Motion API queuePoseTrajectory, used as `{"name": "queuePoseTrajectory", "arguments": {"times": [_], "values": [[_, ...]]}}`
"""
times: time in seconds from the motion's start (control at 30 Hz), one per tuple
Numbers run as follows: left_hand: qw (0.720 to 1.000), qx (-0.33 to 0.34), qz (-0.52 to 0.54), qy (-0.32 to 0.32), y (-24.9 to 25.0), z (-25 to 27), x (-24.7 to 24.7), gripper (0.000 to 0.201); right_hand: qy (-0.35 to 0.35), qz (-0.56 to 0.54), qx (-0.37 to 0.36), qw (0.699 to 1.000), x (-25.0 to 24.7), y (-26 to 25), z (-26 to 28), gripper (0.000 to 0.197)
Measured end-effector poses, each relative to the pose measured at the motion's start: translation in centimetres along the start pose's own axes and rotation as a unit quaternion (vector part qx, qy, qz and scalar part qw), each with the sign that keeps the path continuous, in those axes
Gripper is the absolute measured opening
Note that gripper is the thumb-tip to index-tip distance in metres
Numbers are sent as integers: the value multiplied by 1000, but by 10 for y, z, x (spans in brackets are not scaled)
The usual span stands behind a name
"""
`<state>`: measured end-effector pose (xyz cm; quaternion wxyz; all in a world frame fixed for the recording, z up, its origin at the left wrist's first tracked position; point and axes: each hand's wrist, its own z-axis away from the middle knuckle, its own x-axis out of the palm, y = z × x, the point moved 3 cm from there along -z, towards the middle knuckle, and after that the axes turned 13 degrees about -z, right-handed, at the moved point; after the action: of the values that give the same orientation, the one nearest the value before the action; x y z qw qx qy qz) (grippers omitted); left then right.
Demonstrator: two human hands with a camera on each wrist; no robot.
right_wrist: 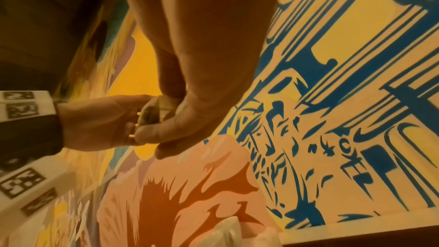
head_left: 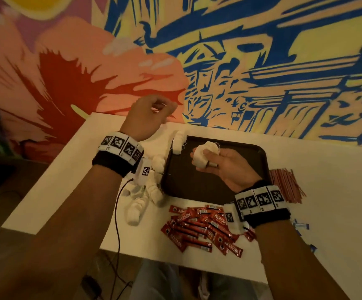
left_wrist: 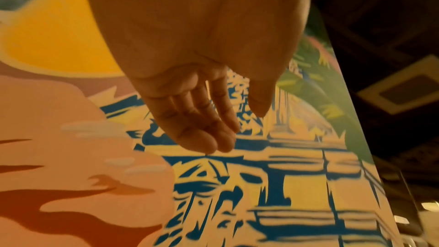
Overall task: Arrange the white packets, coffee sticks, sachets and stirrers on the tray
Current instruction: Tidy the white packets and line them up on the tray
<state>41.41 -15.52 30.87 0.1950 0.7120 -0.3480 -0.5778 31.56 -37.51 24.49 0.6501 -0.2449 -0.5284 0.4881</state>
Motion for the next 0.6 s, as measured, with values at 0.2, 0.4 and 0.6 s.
{"name": "queuePoseTrajectory", "arguments": {"times": [0.2, 0.4, 0.6], "values": [[989, -38, 117, -88, 18, 91, 5, 7, 7, -42, -21, 999, 9, 10, 43, 14], [950, -113, 235, -173, 16, 167, 39, 18, 39, 31, -51, 997, 3, 38, 70, 15], [939, -114, 258, -196, 19, 192, 43, 29, 8, 43, -85, 995, 11, 49, 82, 16]]}}
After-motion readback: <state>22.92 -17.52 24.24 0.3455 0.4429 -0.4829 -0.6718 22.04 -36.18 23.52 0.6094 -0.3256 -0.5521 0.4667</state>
